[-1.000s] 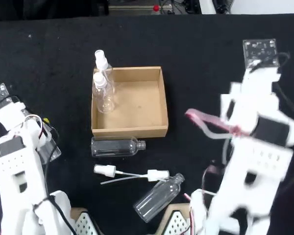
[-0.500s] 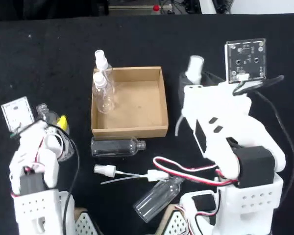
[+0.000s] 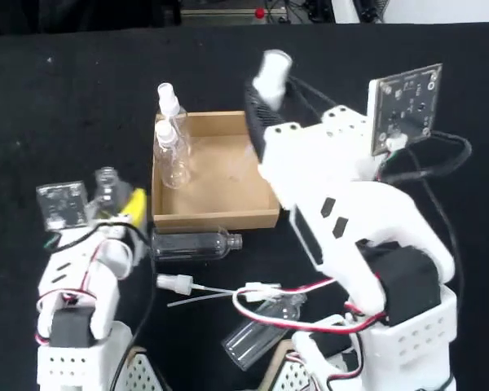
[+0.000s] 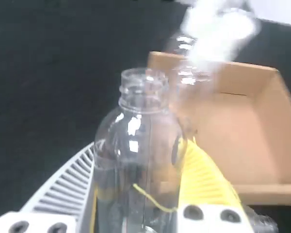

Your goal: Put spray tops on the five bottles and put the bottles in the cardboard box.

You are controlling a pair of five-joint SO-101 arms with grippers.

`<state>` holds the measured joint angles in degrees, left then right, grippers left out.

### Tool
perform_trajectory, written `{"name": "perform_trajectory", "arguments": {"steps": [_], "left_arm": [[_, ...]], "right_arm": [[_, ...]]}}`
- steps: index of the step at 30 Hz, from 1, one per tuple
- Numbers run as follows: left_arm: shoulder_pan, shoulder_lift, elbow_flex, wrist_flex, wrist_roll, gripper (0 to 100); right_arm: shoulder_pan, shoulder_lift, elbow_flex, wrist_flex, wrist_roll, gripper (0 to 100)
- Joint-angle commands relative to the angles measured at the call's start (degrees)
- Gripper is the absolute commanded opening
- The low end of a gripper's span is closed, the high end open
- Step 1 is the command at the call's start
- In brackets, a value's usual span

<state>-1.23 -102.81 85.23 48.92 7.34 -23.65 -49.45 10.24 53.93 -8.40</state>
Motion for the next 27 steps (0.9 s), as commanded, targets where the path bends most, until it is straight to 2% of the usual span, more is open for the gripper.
{"name": "perform_trajectory", "arguments": {"steps": [1,7,13,16,18,27], "left_arm": [[6.4,-0.4,-1.0,-1.2,0.0,7],[12.0,-0.4,-1.4,-1.5,0.3,7],[10.9,-0.4,4.3,-16.8,0.4,7],[12.4,-0.4,11.6,-25.6,0.0,7],[13.8,0.0,12.2,-29.7,-0.1,7],[16.8,-0.4,12.3,-31.6,0.4,7]], "right_arm": [[-2.8,-1.6,-3.3,-6.1,-0.4,1.1],[-2.9,-1.6,-2.9,-7.3,-0.1,1.5],[-3.1,-1.6,2.9,-14.6,-0.3,1.4],[-3.1,-1.7,5.9,-19.6,-0.3,1.2],[-2.9,-1.9,7.5,-22.1,-0.3,1.1],[-3.1,-1.6,8.9,-23.0,-0.3,1.2]]}}
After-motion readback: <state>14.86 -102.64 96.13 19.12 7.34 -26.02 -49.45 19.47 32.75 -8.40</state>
